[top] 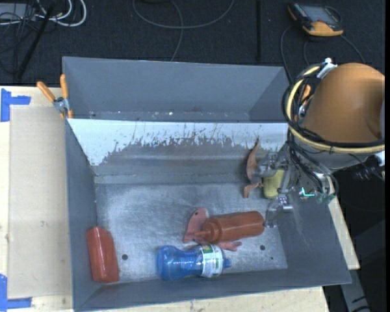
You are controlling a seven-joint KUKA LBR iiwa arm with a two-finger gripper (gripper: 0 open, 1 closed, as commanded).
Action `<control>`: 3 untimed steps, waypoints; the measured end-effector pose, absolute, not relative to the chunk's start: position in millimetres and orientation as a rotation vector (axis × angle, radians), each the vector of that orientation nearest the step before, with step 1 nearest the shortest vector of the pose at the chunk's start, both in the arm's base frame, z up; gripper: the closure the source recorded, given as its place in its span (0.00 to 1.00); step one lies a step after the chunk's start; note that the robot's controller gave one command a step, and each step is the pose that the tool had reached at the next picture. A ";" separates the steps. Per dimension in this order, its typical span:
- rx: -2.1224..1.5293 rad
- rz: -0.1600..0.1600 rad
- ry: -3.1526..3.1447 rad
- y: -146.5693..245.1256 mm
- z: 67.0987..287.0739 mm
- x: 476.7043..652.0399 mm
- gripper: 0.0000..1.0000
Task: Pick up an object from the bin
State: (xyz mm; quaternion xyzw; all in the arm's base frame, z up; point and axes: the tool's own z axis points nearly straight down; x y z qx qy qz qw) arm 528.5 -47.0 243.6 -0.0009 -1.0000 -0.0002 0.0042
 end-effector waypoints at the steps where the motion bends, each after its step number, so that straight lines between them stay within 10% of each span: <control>1: -0.001 0.000 -3.140 -46.8 247.1 529.9 0.00; 3: 0.407 -0.001 -3.112 -33.4 237.8 506.3 0.00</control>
Offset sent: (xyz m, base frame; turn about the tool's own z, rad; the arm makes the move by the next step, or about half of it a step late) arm 0.0026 -0.0362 -0.1736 -0.4764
